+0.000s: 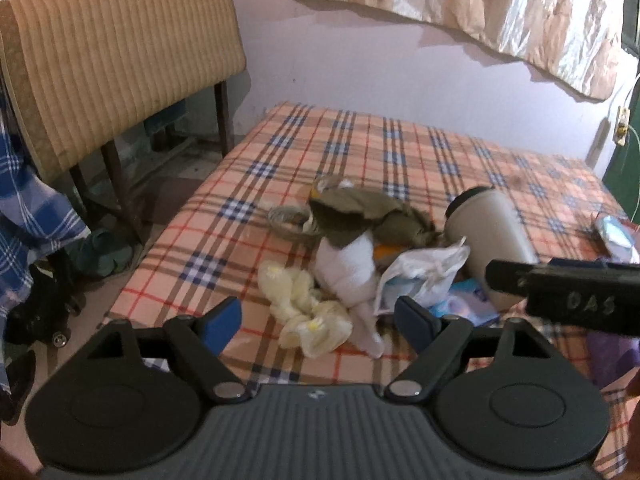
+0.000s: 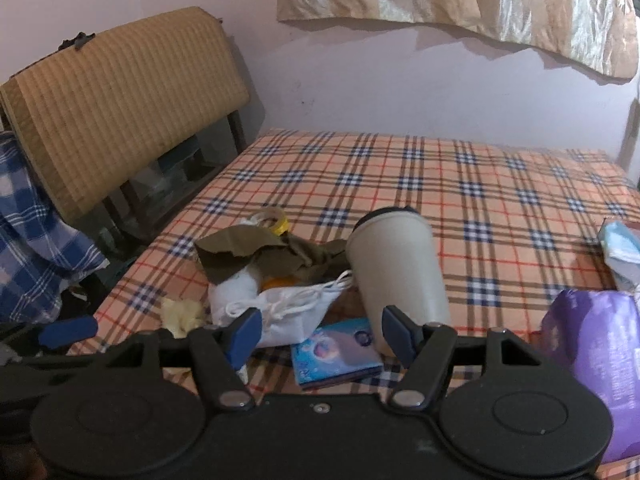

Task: Organize soft objects
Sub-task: 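Lower both open grippers over the pile of soft items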

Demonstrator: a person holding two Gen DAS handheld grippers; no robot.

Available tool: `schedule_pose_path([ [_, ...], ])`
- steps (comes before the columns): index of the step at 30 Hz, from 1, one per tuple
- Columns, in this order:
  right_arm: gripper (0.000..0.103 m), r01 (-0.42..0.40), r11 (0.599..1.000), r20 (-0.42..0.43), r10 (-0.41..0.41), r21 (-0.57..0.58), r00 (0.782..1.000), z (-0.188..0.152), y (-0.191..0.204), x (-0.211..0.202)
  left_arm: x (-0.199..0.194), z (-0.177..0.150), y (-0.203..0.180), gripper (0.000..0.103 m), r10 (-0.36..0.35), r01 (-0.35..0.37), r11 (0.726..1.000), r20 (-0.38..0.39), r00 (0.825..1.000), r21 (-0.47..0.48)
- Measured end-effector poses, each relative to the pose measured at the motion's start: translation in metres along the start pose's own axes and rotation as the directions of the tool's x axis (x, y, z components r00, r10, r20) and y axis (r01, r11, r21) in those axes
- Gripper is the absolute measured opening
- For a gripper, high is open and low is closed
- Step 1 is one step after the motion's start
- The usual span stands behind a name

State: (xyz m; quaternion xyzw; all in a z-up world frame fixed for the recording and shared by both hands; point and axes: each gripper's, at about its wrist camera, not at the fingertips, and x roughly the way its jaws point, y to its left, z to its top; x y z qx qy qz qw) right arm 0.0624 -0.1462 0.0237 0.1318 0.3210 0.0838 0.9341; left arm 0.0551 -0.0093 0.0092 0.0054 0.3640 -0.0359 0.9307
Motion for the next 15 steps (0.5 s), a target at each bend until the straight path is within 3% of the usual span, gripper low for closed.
schedule_pose_path([
  [15, 0.079, -0.032, 0.999, -0.009, 0.032, 0.040, 0.999, -0.015, -0.008, 0.018, 0.061, -0.016, 0.029, 0.095, -0.007, 0.005, 0.999, -0.053, 0.999, -0.036],
])
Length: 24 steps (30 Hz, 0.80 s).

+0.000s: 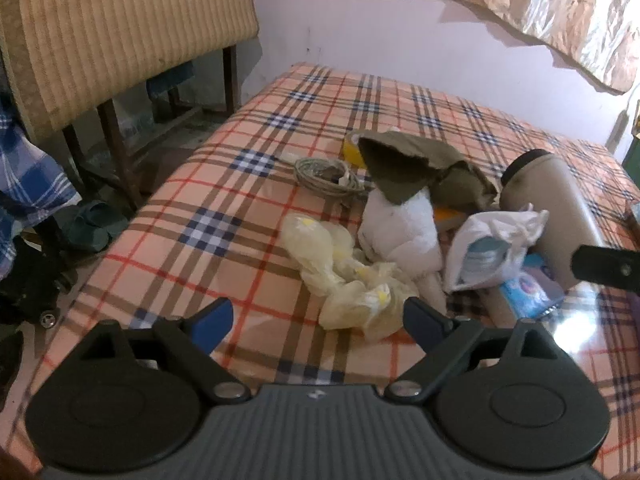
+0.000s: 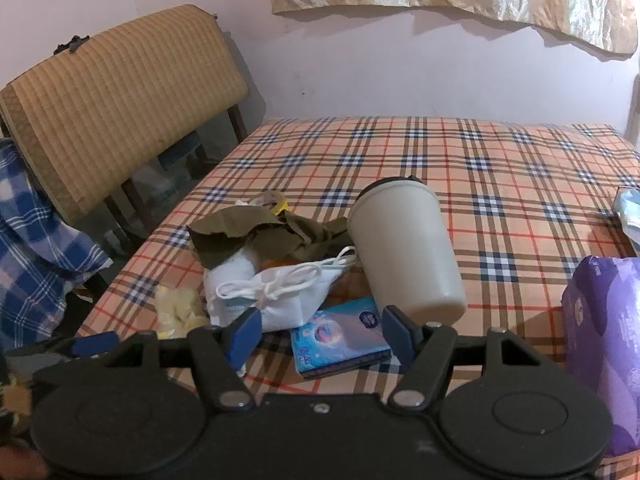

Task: Organize soft objects
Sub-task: 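Lower both open grippers over the pile of soft items, then grasp the yellow plastic glove with the left gripper while the right gripper grasps the white mask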

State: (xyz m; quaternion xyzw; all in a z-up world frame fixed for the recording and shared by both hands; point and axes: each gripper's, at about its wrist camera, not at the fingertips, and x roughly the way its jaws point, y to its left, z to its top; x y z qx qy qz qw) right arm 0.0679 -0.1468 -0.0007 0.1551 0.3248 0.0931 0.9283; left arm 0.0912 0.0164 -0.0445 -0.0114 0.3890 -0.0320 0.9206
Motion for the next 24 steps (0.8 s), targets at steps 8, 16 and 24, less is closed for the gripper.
schedule_pose_path([
  [8, 0.079, -0.025, 1.000, -0.011, 0.024, -0.012, 1.000, 0.001, 0.005, 0.010, 0.019, 0.004, -0.001, 0.094, -0.020, 0.020, 1.000, 0.009, 1.000, -0.009],
  [16, 0.079, -0.044, 0.999, -0.026, 0.044, -0.007, 0.999, 0.010, 0.015, 0.028, 0.020, 0.008, 0.006, 0.027, -0.066, 0.066, 0.998, 0.005, 0.998, -0.001],
  [24, 0.084, -0.048, 0.997, -0.076, 0.053, 0.060, 0.996, 0.020, 0.028, 0.063, 0.002, 0.007, 0.005, 0.025, -0.039, 0.037, 0.999, 0.037, 0.999, 0.032],
])
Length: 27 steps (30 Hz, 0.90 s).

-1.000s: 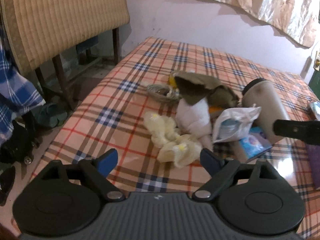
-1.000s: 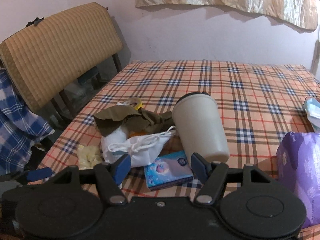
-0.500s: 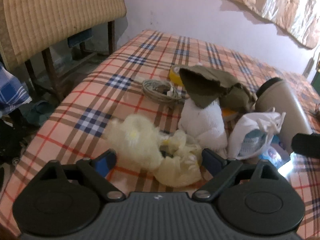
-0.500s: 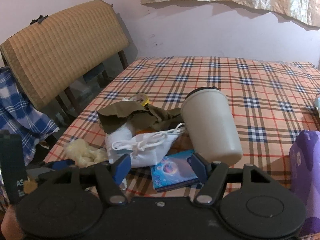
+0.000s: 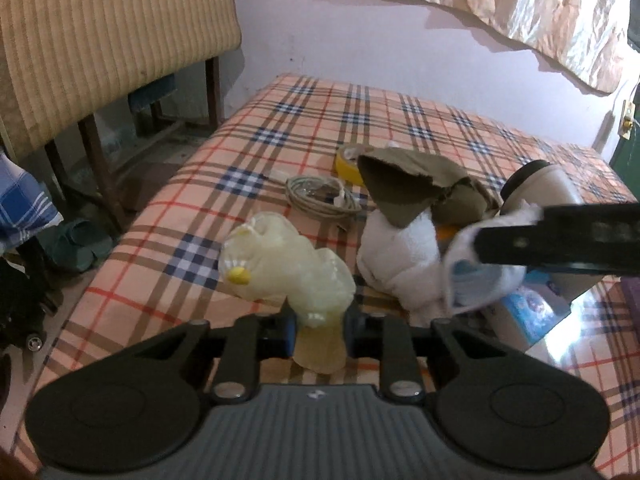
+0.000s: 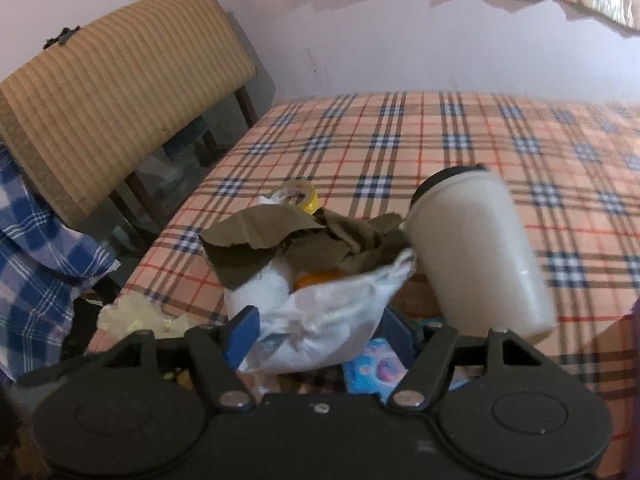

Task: Organize soft objects
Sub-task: 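Grasp the yellow plastic glove with the left gripper while the right gripper grasps the white mask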

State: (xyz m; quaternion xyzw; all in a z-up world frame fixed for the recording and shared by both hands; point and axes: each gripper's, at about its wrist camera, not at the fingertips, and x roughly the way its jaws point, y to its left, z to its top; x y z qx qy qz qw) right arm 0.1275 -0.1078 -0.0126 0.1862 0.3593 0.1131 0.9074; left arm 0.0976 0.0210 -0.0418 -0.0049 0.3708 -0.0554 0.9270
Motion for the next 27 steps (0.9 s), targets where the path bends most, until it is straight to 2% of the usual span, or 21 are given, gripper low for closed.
schedule_pose_path([
  [1, 0.088, -0.011, 1.000, -0.010, 0.011, 0.015, 1.000, 0.001, 0.000, 0.005, -0.001, 0.000, 0.000, 0.025, 0.001, -0.001, 1.000, 0.001, 1.000, 0.001],
  [3, 0.089, -0.030, 0.999, -0.050, 0.031, 0.025, 0.998, -0.001, 0.001, 0.014, -0.003, 0.000, 0.001, 0.025, -0.003, 0.003, 1.000, 0.002, 1.000, -0.001],
  [5, 0.082, -0.080, 0.996, -0.063, 0.082, 0.030, 0.995, -0.006, 0.000, 0.018, -0.004, 0.001, 0.003, 0.025, -0.006, 0.006, 1.000, 0.007, 1.000, -0.009],
  [6, 0.070, -0.096, 0.995, -0.060, 0.097, 0.026, 0.993, -0.008, 0.001, 0.018, -0.005, 0.001, 0.004, 0.025, -0.013, 0.013, 1.000, 0.008, 1.000, -0.017],
  [9, 0.070, -0.119, 0.993, -0.012, 0.119, 0.014, 0.993, -0.010, 0.004, 0.014, -0.008, 0.003, 0.002, 0.025, -0.013, 0.014, 1.000, 0.015, 1.000, -0.018],
  [10, 0.076, -0.112, 0.993, -0.005, 0.113, 0.031, 0.994, -0.008, 0.004, 0.014, -0.009, 0.003, 0.002, 0.025, -0.014, 0.015, 1.000, 0.016, 1.000, -0.019],
  [12, 0.081, -0.106, 0.992, -0.015, 0.108, 0.075, 0.994, -0.004, 0.001, 0.018, -0.010, 0.004, 0.001, 0.025, -0.013, 0.014, 1.000, 0.020, 1.000, -0.017],
  [16, 0.082, -0.109, 0.986, -0.048, 0.116, 0.129, 0.992, 0.006, -0.004, 0.033, -0.012, 0.005, 0.000, 0.025, -0.010, 0.011, 1.000, 0.027, 1.000, -0.011],
  [17, 0.079, -0.117, 0.984, -0.043, 0.124, 0.132, 0.991, 0.006, -0.005, 0.034, -0.013, 0.006, 0.000, 0.025, -0.008, 0.008, 1.000, 0.027, 1.000, -0.014],
  [18, 0.066, -0.103, 0.988, -0.041, 0.108, 0.116, 0.993, 0.005, -0.005, 0.034, -0.013, 0.007, 0.001, 0.025, -0.007, 0.008, 1.000, 0.029, 1.000, -0.018],
  [20, 0.056, -0.073, 0.994, -0.046, 0.077, 0.082, 0.996, 0.003, -0.004, 0.033, -0.014, 0.008, 0.001, 0.025, -0.012, 0.013, 1.000, 0.034, 0.999, -0.024],
  [22, 0.053, -0.082, 0.994, -0.030, 0.085, 0.072, 0.996, 0.000, -0.007, 0.026, -0.018, 0.010, 0.000, 0.024, -0.011, 0.012, 1.000, 0.042, 0.999, -0.023],
  [27, 0.053, -0.047, 0.997, 0.033, 0.050, -0.065, 0.998, 0.002, -0.001, -0.013, -0.032, 0.020, -0.002, 0.024, -0.025, 0.027, 0.999, 0.076, 0.997, -0.024],
])
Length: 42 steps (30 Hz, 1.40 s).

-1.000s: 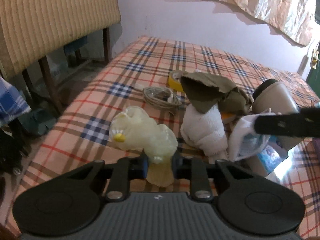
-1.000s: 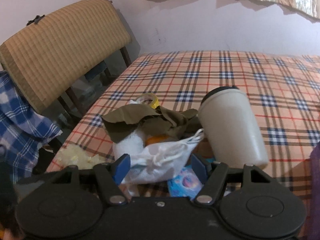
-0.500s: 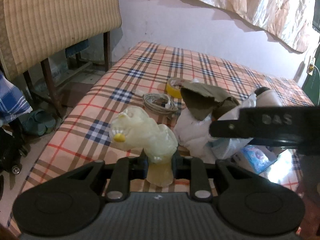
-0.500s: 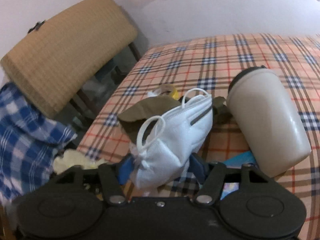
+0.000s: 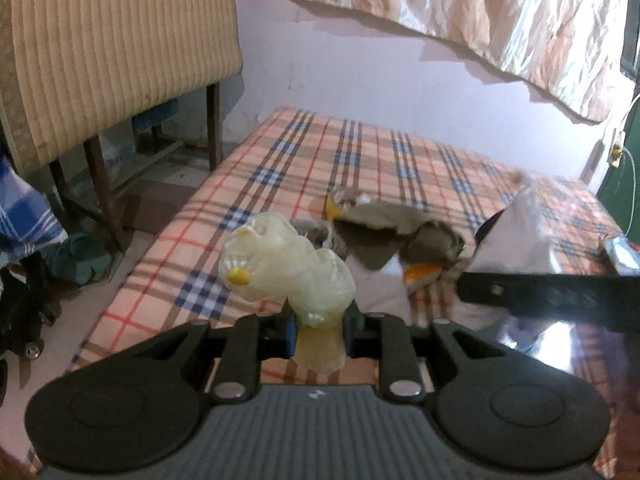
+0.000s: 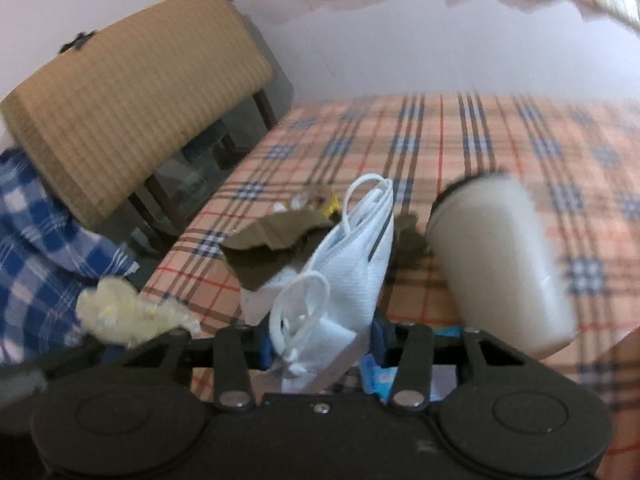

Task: Organize soft objects
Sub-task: 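Grasp the yellow plastic glove with the left gripper while the right gripper grasps the white mask, then carry the yellow glove and white mask in both grippers to the white tray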

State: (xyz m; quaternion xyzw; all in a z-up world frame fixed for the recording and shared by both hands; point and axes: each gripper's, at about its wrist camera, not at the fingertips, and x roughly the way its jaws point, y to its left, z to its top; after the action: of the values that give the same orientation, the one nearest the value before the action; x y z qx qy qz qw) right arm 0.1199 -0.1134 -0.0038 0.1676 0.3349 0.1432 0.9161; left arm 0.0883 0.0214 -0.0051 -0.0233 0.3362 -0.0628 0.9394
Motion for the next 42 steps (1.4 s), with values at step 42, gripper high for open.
schedule_pose_path([
  [42, 0.053, 0.189, 0.972, 0.190, -0.160, -0.140, 0.969, 0.054, -0.066, -0.145, -0.034, 0.056, -0.119, 0.024, -0.131, 0.120, 0.982, 0.063, 0.989, 0.148],
])
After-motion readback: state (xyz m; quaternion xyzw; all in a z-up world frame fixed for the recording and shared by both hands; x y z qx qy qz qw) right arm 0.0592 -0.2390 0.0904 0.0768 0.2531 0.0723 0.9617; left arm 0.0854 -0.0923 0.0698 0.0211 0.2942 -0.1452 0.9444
